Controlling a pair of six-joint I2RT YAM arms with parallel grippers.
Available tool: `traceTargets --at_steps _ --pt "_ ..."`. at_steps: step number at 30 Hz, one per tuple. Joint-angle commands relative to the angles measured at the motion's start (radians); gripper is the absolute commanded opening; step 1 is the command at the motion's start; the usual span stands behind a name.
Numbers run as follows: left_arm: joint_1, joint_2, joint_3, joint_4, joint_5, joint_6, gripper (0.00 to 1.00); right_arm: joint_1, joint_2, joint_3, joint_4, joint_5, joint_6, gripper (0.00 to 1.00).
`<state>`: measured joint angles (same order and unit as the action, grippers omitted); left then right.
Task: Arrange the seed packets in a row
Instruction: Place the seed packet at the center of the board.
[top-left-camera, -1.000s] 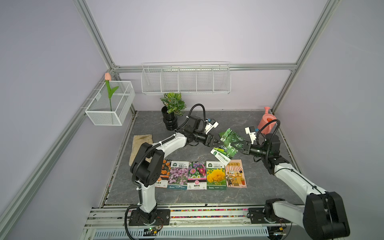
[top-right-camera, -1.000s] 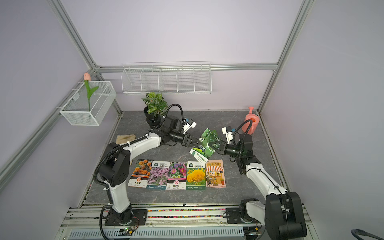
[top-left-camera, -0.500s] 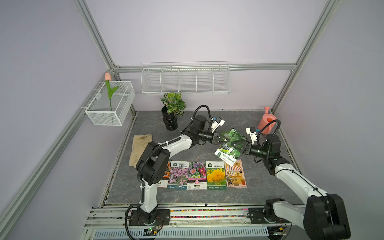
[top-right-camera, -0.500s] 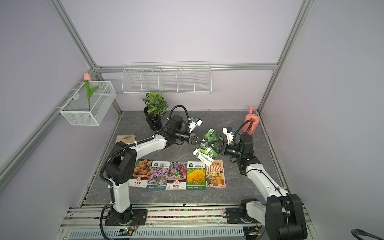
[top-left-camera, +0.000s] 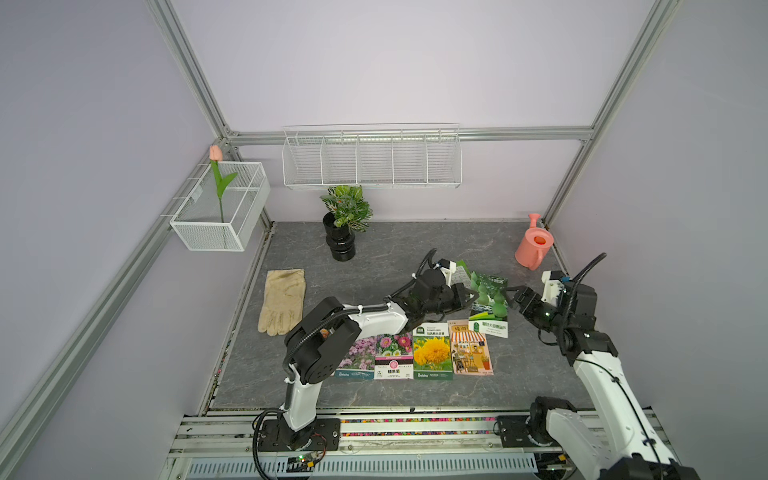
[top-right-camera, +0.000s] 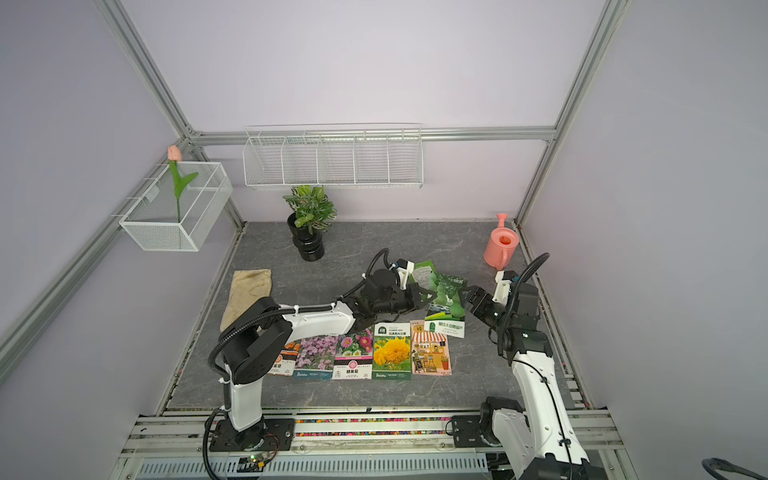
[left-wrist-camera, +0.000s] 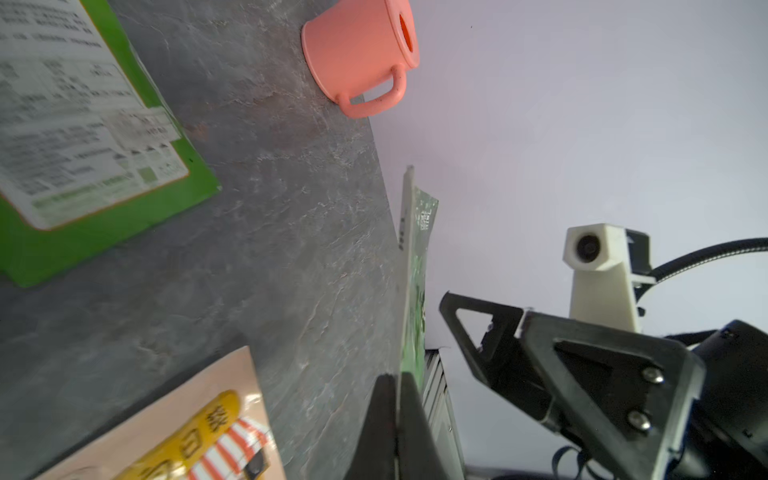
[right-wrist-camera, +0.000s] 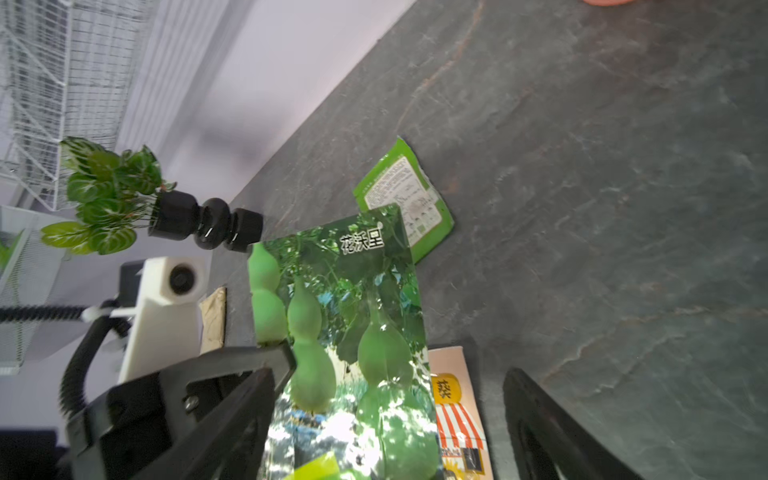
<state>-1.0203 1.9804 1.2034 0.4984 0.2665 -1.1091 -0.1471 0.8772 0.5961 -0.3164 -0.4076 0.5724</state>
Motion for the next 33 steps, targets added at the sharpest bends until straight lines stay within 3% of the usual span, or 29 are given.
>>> traceTargets --at_steps 1,5,13,29,31,33 --pt "-0.079 0.083 0.062 -0.012 -0.262 -0.184 0.00 -0.037 -0.025 -0.041 -0.062 0.016 0.000 0.89" --pt "-0.142 0.144 0.209 -0.242 -0.328 -0.243 0.00 -0.068 -0.098 -0.020 -0.157 0.083 -0.045 0.88" --pt "-0.181 0.210 0.326 -0.410 -0.351 -0.293 0.00 -0.112 -0.086 -0.068 -0.128 0.042 -0.056 0.89" --pt "-0.202 0.273 0.351 -0.451 -0.280 -0.341 0.00 -0.148 0.046 -0.124 -0.005 0.019 -0.059 0.88" --pt "-0.201 0.270 0.349 -0.455 -0.273 -0.342 0.09 -0.150 0.063 -0.132 0.010 0.017 -0.059 0.89" --pt "-0.201 0.271 0.350 -0.455 -0.267 -0.340 0.24 -0.153 0.076 -0.137 0.021 0.017 -0.059 0.88"
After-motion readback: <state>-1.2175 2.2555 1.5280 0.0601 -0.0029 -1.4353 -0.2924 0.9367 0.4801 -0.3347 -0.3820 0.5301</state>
